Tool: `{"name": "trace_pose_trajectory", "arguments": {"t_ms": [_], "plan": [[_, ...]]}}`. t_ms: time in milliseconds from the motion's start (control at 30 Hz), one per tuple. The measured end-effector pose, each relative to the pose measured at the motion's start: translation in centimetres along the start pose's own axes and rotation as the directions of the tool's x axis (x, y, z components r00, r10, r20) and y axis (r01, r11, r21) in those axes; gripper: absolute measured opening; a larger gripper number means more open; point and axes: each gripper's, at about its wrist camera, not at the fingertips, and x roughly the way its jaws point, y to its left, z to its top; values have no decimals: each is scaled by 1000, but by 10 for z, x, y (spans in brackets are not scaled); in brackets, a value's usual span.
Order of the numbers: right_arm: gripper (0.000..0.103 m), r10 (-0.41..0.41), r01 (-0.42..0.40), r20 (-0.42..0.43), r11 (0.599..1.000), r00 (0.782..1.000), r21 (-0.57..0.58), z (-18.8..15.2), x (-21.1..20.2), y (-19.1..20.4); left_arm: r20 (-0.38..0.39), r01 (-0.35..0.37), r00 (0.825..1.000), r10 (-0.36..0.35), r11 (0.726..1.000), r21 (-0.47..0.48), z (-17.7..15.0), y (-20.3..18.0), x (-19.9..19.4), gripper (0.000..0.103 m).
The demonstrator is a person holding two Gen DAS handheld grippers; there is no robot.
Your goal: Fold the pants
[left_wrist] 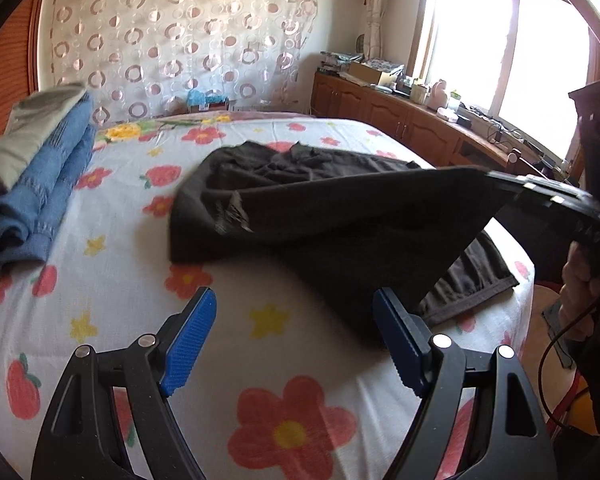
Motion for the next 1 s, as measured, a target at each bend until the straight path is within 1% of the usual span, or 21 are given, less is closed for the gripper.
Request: {"name": "trace_pose_trajectory", "arguments": {"t_ms": [100, 267, 400, 567, 733, 833, 1000], "plan": [[5, -23, 23, 34, 1000, 999, 7, 2, -16, -6, 12, 9, 1000, -9, 1000, 10, 9, -6, -1, 81], [5, -66, 65, 64, 998, 996, 14, -6, -40, -3, 19, 21, 1000, -22, 999, 43, 21, -18, 1, 81], [5, -90, 89, 69, 996, 994, 22, -14, -52, 0, 19, 33, 999, -34, 998, 51, 25, -24, 4, 81], [5, -125, 123, 65, 992, 990, 40, -22, -57, 7, 9, 38, 999, -39, 998, 58, 25, -30, 7, 81], [5, -149, 147, 35, 987, 988, 66, -29, -54, 12, -5, 43, 999, -43, 996, 72, 23, -37, 12, 81], [5, -160, 160, -1, 984, 987, 83, -36, -53, 11, -13, 47, 999, -46, 996, 80, 21, -41, 15, 81], [5, -155, 164, -76, 979, 985, 124, -46, -47, 1, -33, 62, 998, -60, 995, 80, 18, -47, 20, 81]]}}
